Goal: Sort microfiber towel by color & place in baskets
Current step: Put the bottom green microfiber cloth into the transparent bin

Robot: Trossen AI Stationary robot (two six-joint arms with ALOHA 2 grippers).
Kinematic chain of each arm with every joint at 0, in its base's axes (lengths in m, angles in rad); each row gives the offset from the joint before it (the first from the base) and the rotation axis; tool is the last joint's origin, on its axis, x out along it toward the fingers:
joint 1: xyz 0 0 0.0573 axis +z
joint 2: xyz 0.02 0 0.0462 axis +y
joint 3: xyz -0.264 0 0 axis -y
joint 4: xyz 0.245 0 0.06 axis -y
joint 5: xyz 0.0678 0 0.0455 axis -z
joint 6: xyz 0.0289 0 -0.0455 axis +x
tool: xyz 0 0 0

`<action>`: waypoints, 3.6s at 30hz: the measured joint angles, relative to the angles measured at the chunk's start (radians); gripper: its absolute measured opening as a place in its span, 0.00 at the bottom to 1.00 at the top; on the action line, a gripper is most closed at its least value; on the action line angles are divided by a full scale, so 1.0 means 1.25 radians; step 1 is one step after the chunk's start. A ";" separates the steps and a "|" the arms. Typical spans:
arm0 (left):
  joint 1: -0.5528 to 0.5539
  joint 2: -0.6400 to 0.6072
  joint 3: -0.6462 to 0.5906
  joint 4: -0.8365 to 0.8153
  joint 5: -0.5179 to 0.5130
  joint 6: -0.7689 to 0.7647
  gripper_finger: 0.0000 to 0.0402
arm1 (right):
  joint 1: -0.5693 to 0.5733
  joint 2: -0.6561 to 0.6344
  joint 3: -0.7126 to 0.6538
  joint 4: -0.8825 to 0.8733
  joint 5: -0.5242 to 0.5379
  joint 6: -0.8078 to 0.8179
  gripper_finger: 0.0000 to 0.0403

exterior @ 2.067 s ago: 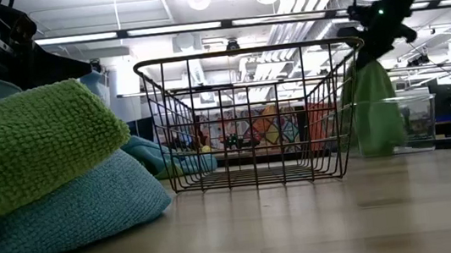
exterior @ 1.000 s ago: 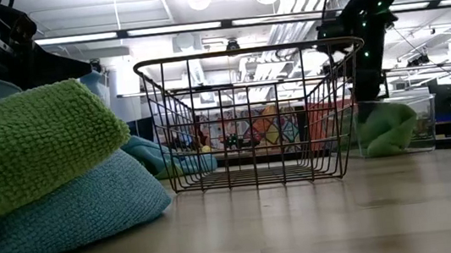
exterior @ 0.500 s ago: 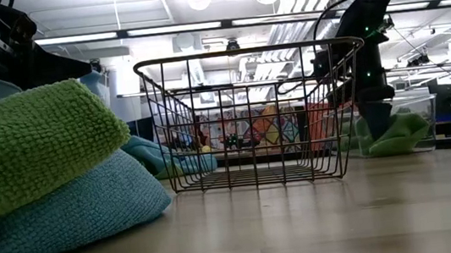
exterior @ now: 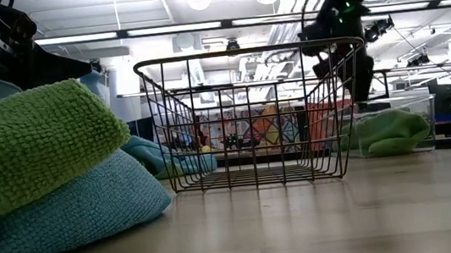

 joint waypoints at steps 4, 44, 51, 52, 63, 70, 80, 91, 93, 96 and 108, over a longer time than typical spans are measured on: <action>0.000 0.000 0.000 0.000 0.000 0.000 0.00 | 0.000 0.000 0.089 -0.063 0.001 0.008 0.52; 0.000 0.000 0.000 0.000 0.000 0.117 0.00 | 0.693 -0.497 -0.388 1.186 0.005 0.749 0.52; 0.000 0.000 0.000 0.012 0.000 0.016 0.00 | 0.683 -0.418 -0.327 1.233 0.028 0.730 0.52; 0.000 0.000 0.000 0.024 0.000 -0.017 0.00 | 0.681 -0.410 -0.316 1.233 0.028 0.722 0.52; 0.000 0.000 0.000 0.115 0.000 -0.387 0.00 | 0.681 -0.383 -0.209 1.188 0.028 0.618 0.52; -0.001 0.011 0.017 0.248 0.003 -0.497 0.02 | 0.681 -0.385 -0.163 1.092 0.028 0.587 0.52; -0.006 0.327 0.419 -0.053 0.156 -0.373 0.29 | 0.681 -0.400 -0.094 1.041 0.028 0.579 0.52; -0.215 0.806 0.905 -0.593 0.248 -0.200 0.51 | 0.682 -0.496 -0.029 0.819 0.027 0.523 0.52; -0.271 0.881 0.939 -0.643 0.230 -0.189 0.52 | 0.682 -0.511 -0.029 0.773 0.027 0.525 0.52; -0.344 0.987 0.971 -0.674 0.215 -0.188 0.52 | 0.682 -0.529 -0.029 0.705 0.027 0.530 0.52; -0.426 1.342 1.111 -0.768 0.209 -0.269 0.52 | 0.682 -0.541 -0.029 0.545 0.025 0.523 0.52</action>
